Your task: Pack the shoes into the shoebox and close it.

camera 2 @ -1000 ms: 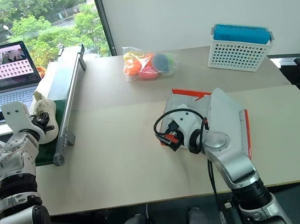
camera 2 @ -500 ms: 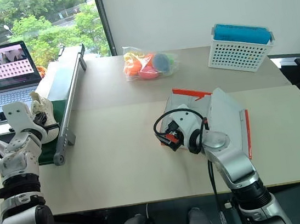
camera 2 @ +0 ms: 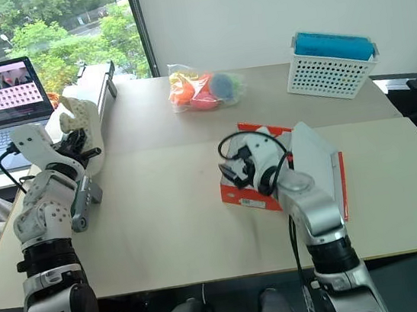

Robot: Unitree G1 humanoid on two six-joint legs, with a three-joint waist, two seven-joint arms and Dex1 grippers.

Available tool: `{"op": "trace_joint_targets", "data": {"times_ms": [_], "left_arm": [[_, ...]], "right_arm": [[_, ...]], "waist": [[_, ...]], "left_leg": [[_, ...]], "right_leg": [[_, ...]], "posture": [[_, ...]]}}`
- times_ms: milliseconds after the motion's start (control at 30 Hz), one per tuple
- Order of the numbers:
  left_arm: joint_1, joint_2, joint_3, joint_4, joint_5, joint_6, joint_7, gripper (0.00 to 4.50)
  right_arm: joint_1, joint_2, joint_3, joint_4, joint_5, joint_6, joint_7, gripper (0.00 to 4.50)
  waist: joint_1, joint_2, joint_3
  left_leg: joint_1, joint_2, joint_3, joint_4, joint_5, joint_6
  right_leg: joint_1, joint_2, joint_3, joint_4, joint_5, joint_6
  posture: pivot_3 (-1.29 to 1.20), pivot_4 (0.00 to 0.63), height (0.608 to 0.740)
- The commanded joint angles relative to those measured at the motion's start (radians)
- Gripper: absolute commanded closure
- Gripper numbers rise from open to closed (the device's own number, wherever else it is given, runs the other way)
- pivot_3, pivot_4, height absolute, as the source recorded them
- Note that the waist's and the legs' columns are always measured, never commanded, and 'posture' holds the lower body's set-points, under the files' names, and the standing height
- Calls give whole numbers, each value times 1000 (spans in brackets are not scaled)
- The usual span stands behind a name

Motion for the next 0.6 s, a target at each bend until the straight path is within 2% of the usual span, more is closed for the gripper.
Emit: {"op": "trace_joint_targets", "data": {"times_ms": [33,100,267,500,600], "left_arm": [[-37,-51,-74,-86,-23,29,-29,4474],[-46,-97,-112,-105,-34,50,-39,4474],[-58,-183,-190,-153,-51,91,-62,4474],[-34,-237,-255,-199,-56,124,-82,4474],[-28,-253,-272,-206,-55,131,-83,4474]], "right_arm": [[-196,77,-133,129,107,90,-62,0],[-314,121,-183,255,155,155,-74,0],[-489,162,-263,515,210,221,-100,0],[-556,146,-368,683,265,229,-137,0],[-596,143,-456,737,321,214,-166,0]], "waist": [[-3,0,0],[-6,0,0],[-10,0,0],[-13,0,0],[-17,1,0]], "left_leg": [[0,0,0,0,0,0],[0,0,0,-1,0,0],[-2,0,0,-2,0,0],[-3,0,-1,-2,0,1],[-3,0,-1,-2,0,1]], "right_leg": [[0,0,0,1,0,0],[0,0,-1,1,0,0],[0,1,-1,2,0,0],[-1,1,-1,2,0,0],[-1,1,-1,2,0,0]], "posture": [[0,150,705],[0,150,705],[0,150,705],[0,150,705],[0,150,705]]}}
